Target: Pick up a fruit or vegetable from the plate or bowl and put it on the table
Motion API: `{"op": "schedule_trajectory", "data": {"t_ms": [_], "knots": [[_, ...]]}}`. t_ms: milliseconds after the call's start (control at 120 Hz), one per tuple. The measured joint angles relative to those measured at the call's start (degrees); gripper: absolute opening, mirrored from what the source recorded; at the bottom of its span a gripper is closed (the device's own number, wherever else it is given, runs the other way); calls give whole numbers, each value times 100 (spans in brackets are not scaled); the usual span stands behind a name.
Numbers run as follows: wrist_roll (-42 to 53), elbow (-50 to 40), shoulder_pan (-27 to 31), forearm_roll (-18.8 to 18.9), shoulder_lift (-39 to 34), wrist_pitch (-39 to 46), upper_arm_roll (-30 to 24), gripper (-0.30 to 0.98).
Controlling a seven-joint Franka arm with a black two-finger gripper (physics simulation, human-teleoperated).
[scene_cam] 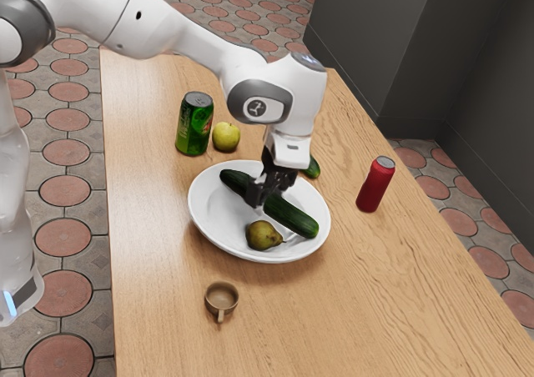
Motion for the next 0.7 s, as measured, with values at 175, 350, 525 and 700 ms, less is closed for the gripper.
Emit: {"op": "schedule_trajectory", "data": {"t_ms": [175,350,525,700], "knots": [[-22,-24,-2,18,-4,17,69,18],[-49,745,-101,25,-122,-180,35,17],[-168,5057,-2111,311,2358,-1149,-310,13],[-221,6354,-2756,378,3418,-1753,-331,18]]}}
